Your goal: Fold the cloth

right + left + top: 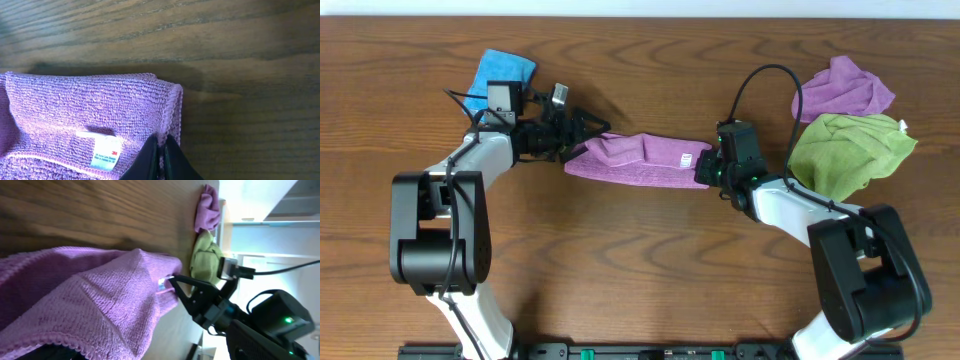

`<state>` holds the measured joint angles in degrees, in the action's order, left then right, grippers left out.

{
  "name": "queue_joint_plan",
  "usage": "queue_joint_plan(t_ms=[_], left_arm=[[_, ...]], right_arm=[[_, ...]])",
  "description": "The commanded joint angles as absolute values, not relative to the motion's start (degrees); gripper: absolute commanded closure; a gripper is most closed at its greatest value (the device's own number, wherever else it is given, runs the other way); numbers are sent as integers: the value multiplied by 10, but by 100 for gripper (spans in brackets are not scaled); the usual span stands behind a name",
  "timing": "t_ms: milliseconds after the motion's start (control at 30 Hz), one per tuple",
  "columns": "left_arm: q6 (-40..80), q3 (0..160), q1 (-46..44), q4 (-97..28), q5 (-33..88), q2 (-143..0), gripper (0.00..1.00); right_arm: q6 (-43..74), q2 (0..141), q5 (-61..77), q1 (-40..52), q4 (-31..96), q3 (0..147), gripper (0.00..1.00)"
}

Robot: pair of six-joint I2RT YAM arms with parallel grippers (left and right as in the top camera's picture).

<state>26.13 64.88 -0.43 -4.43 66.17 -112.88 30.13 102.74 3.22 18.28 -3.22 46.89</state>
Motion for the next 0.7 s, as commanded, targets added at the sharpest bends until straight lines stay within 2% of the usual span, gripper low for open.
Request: queue_joint_plan(t_ms=[0, 167, 433, 667], left_arm=[[275, 660, 0, -42, 693, -1131, 18], [295, 660, 1, -34, 709, -1131, 18], [384, 661, 1, 68, 731, -1131, 18], [385, 661, -6, 82, 723, -1131, 17]], right_arm=[[301, 1030, 32, 188, -29, 479, 93], [301, 1030, 32, 188, -28, 479, 93], [301, 1030, 32, 188, -28, 479, 93], [301, 1030, 32, 188, -28, 479, 93]])
